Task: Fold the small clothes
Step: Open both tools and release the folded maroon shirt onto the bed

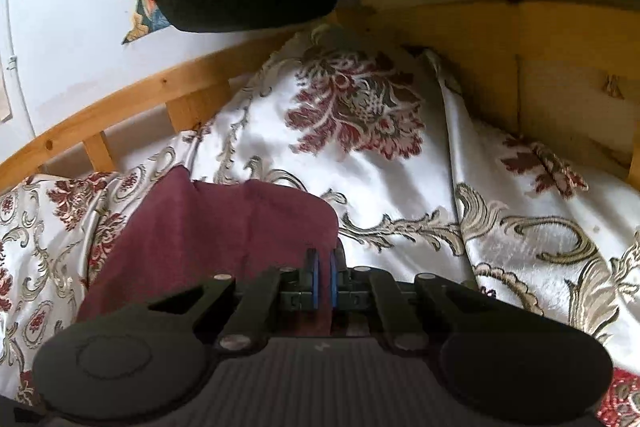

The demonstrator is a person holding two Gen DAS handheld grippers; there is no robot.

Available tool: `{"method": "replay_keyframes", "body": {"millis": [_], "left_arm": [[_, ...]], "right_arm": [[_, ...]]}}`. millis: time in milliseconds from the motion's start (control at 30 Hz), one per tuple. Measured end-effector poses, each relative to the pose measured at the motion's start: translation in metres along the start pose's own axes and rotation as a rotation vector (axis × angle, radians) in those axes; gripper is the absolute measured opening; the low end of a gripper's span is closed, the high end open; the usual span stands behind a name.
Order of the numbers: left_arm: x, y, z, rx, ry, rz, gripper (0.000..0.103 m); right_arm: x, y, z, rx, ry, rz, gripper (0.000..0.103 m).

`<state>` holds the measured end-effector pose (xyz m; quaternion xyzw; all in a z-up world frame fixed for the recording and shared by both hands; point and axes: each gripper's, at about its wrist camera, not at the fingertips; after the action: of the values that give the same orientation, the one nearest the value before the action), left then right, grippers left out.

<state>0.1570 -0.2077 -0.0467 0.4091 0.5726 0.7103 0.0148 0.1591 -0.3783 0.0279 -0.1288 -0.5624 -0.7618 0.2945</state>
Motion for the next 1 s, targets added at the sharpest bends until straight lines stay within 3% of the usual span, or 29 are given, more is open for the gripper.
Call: {"method": "replay_keyframes", "body": {"millis": [233, 333, 433, 567, 767, 867, 933, 967, 1000], "left_arm": [[0.001, 0.002, -0.001, 0.009, -0.001, 0.007, 0.036], [0.006, 0.004, 0.002, 0.030, 0.001, 0.005, 0.048], [0.013, 0.005, 0.005, 0.064, 0.022, -0.005, 0.065], [0.028, 0.009, 0.015, 0.140, 0.056, -0.037, 0.101], [0.050, 0.017, 0.025, 0.189, 0.086, -0.078, 0.102], [0.061, 0.017, 0.029, 0.200, 0.111, -0.083, 0.102], [0.068, 0.016, 0.032, 0.208, 0.139, -0.080, 0.102], [0.071, 0.016, 0.035, 0.213, 0.151, -0.078, 0.102], [0.074, 0.015, 0.036, 0.218, 0.163, -0.075, 0.102]], "right_arm": [[-0.003, -0.001, -0.008, -0.039, 0.026, -0.032, 0.007], [-0.003, 0.000, -0.006, -0.017, 0.020, -0.050, 0.007], [-0.005, 0.001, -0.004, -0.008, 0.015, -0.055, 0.007], [-0.007, 0.001, 0.002, 0.035, -0.015, -0.051, 0.007], [-0.007, -0.003, 0.022, 0.201, -0.110, -0.054, 0.009], [-0.005, -0.004, 0.024, 0.211, -0.139, -0.049, 0.028], [0.000, -0.004, 0.025, 0.209, -0.163, -0.054, 0.048], [0.003, -0.005, 0.026, 0.209, -0.172, -0.055, 0.053], [0.007, -0.006, 0.027, 0.210, -0.182, -0.058, 0.066]]}}
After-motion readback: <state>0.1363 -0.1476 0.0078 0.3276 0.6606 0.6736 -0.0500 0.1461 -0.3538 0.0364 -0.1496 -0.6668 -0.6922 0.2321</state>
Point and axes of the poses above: each gripper's, at about its wrist camera, not at the fingertips, and x roughly against the way its jaws point, z to its left, y to its top, and after that the axes turned 9 degrees about y, right-handed
